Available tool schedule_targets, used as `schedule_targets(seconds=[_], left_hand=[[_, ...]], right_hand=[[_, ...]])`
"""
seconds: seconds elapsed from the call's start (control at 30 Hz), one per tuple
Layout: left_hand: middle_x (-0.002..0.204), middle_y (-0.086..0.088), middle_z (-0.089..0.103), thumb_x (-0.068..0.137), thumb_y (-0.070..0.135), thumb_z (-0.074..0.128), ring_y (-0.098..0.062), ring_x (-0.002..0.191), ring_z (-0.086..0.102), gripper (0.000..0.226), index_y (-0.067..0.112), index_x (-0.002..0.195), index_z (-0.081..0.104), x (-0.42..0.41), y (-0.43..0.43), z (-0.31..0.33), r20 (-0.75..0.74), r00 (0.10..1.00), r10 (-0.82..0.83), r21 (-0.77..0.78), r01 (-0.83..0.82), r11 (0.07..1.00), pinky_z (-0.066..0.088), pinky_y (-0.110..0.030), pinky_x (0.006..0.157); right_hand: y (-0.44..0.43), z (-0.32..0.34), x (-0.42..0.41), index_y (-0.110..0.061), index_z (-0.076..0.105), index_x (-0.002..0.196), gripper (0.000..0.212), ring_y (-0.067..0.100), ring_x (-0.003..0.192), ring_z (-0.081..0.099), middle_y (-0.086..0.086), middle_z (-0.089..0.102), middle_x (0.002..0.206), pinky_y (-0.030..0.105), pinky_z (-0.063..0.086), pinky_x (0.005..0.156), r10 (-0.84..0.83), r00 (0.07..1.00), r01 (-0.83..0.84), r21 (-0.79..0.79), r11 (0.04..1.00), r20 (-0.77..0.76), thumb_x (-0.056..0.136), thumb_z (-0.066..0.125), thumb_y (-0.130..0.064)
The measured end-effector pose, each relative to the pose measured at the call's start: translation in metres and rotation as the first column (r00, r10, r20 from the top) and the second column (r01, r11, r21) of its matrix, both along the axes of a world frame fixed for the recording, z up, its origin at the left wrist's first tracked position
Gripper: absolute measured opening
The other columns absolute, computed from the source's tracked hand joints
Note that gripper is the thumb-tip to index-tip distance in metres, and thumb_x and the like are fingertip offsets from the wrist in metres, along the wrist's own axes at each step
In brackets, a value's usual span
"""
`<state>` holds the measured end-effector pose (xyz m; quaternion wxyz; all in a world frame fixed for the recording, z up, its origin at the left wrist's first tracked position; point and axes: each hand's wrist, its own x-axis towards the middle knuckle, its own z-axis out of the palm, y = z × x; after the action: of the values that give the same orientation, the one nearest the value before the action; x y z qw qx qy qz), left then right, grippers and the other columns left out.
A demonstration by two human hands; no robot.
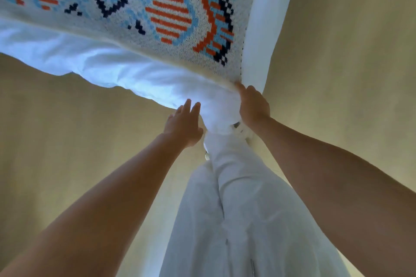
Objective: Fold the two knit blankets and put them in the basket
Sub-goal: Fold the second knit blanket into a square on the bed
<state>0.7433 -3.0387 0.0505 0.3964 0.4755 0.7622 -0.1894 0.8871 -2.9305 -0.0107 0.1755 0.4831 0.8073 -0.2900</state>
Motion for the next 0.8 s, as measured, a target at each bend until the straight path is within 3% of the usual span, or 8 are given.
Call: schedule_targets(seconds=[0.1, 0.17, 0.3, 0.37, 0.47, 0.57, 0.67, 0.8], left_hand=[[0.158, -0.007, 0.008, 0.091, 0.026, 0.049, -0.027, 0.142, 0.022, 0.069, 0.017, 0.149, 0.011, 0.034, -0.008, 0.007, 0.064, 0.990, 0.127, -0.001, -0.128, 0.992, 0.029, -0.041, 0.109], [0.154, -0.008, 0.022, 0.092, 0.024, 0.049, -0.027, 0.136, 0.033, 0.064, 0.017, 0.147, 0.019, 0.055, -0.005, 0.012, 0.117, 0.959, 0.257, -0.003, -0.258, 0.966, 0.035, -0.038, 0.103], [0.133, -0.004, 0.055, 0.092, 0.023, 0.049, -0.018, 0.105, 0.055, 0.043, 0.017, 0.134, 0.046, 0.098, 0.001, 0.028, 0.255, 0.746, 0.616, -0.009, -0.635, 0.773, 0.043, -0.020, 0.075], [0.124, -0.007, 0.062, 0.091, 0.018, 0.051, -0.020, 0.103, 0.058, 0.033, 0.013, 0.123, 0.056, 0.126, 0.010, 0.039, 0.265, 0.606, 0.750, 0.023, -0.782, 0.623, 0.043, -0.023, 0.078], [0.119, -0.012, 0.065, 0.090, 0.016, 0.052, -0.028, 0.110, 0.058, 0.027, 0.007, 0.114, 0.061, 0.169, 0.040, 0.046, 0.280, 0.620, 0.733, -0.064, -0.750, 0.658, 0.041, -0.028, 0.091], [0.108, -0.018, 0.065, 0.089, 0.016, 0.050, -0.033, 0.102, 0.059, 0.026, 0.001, 0.106, 0.062, 0.203, 0.093, 0.053, 0.339, 0.670, 0.661, -0.115, -0.668, 0.736, 0.044, -0.030, 0.080], [0.101, -0.003, 0.063, 0.089, 0.018, 0.051, -0.024, 0.097, 0.059, 0.020, 0.013, 0.102, 0.065, 0.225, 0.153, 0.066, 0.351, 0.679, 0.645, -0.089, -0.661, 0.745, 0.042, -0.026, 0.080], [0.093, -0.008, 0.061, 0.090, 0.012, 0.049, -0.021, 0.085, 0.053, 0.013, 0.012, 0.080, 0.057, 0.238, 0.229, 0.092, 0.448, 0.646, 0.618, -0.042, -0.675, 0.736, 0.042, -0.030, 0.078]], right_hand=[[0.006, 0.004, 0.009, -0.020, 0.016, 0.147, 0.060, 0.032, 0.116, 0.043, 0.015, 0.043, 0.128, 0.041, 0.041, 0.090, 0.200, 0.977, -0.198, -0.032, 0.980, 0.075, 0.094, 0.042, -0.010], [0.011, 0.012, 0.017, -0.017, 0.016, 0.147, 0.054, 0.033, 0.125, 0.037, 0.015, 0.037, 0.138, 0.043, 0.036, 0.097, 0.208, 0.974, -0.201, -0.081, 0.976, 0.089, 0.098, 0.038, -0.022], [0.004, 0.050, 0.059, -0.008, 0.041, 0.134, 0.041, 0.028, 0.120, 0.048, 0.014, 0.049, 0.133, 0.034, 0.038, 0.097, -0.100, 0.989, 0.054, -0.378, 0.924, -0.105, 0.095, 0.041, -0.020], [0.005, 0.080, 0.097, -0.007, 0.054, 0.121, 0.031, 0.025, 0.108, 0.056, 0.012, 0.061, 0.119, 0.032, 0.043, 0.090, -0.221, 0.961, 0.126, -0.449, 0.885, -0.166, 0.094, 0.043, -0.017], [0.013, 0.127, 0.168, -0.006, 0.062, 0.103, 0.021, 0.017, 0.080, 0.058, 0.008, 0.067, 0.092, 0.028, 0.045, 0.075, -0.353, 0.921, 0.237, -0.482, 0.844, -0.166, 0.093, 0.047, -0.016], [0.056, 0.156, 0.230, -0.010, 0.065, 0.095, 0.016, 0.006, 0.058, 0.048, -0.001, 0.061, 0.068, 0.016, 0.039, 0.059, -0.392, 0.908, 0.278, -0.489, 0.827, -0.146, 0.092, 0.050, -0.016], [0.127, 0.169, 0.259, -0.019, 0.062, 0.083, 0.015, 0.006, 0.054, 0.045, -0.002, 0.058, 0.062, 0.011, 0.036, 0.053, -0.436, 0.884, 0.341, -0.406, 0.848, -0.168, 0.091, 0.051, -0.014], [0.217, 0.186, 0.268, -0.018, 0.059, 0.078, 0.015, 0.005, 0.056, 0.047, -0.009, 0.055, 0.063, 0.012, 0.037, 0.050, -0.452, 0.865, 0.374, -0.318, 0.871, -0.219, 0.089, 0.051, -0.013]])
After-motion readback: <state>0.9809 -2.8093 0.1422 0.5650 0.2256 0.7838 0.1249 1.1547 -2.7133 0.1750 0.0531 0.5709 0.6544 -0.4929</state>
